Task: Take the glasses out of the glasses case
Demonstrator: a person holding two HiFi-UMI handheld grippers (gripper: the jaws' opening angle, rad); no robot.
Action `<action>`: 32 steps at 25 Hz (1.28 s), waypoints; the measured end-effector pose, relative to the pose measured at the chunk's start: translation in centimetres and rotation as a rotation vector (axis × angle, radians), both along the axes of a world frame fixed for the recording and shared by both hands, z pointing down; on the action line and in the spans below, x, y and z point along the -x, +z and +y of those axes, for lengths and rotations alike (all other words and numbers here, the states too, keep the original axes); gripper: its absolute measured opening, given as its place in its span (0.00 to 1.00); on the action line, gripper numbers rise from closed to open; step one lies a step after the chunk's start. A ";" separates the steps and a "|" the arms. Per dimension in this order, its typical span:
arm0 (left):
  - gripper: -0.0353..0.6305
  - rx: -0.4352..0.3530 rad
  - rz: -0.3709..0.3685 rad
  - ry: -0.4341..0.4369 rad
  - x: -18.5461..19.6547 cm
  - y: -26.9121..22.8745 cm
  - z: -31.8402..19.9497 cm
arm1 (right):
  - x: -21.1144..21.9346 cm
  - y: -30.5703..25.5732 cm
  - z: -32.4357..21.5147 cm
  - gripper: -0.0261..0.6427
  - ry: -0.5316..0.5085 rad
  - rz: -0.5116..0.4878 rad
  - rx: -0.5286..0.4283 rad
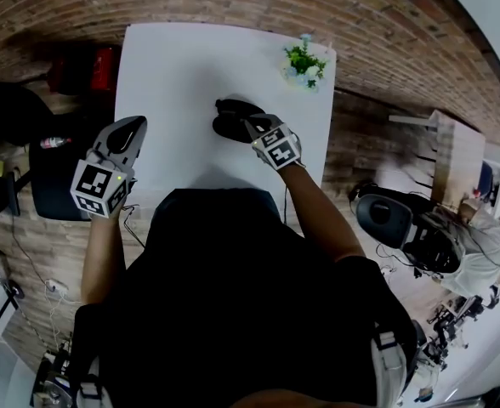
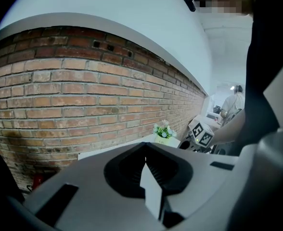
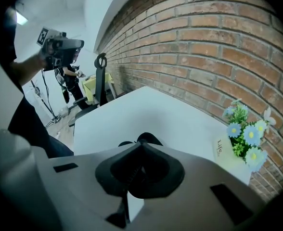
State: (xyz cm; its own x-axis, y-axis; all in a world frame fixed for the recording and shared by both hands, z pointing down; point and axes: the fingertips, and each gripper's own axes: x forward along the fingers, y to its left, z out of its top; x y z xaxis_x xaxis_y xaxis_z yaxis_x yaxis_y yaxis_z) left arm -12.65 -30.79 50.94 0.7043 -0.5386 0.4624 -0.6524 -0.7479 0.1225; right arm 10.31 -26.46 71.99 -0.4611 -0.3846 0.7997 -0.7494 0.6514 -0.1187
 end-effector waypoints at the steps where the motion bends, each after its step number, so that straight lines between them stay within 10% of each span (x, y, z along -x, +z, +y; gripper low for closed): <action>1: 0.07 0.004 -0.001 -0.004 0.1 0.1 0.0 | 0.1 0.4 0.0 0.06 -0.008 0.005 0.004; 32: 0.07 0.099 -0.028 -0.065 1.8 3.9 1.2 | 0.3 9.7 -0.8 0.11 -0.144 0.126 0.118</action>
State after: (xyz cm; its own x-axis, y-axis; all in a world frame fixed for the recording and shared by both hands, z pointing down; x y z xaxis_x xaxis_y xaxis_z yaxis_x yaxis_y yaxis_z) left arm -14.45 -29.62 54.86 0.6556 -0.5334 0.5344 -0.7033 -0.6890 0.1751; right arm 10.05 -27.24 81.66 -0.3981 -0.2220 0.8901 -0.6633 0.7399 -0.1121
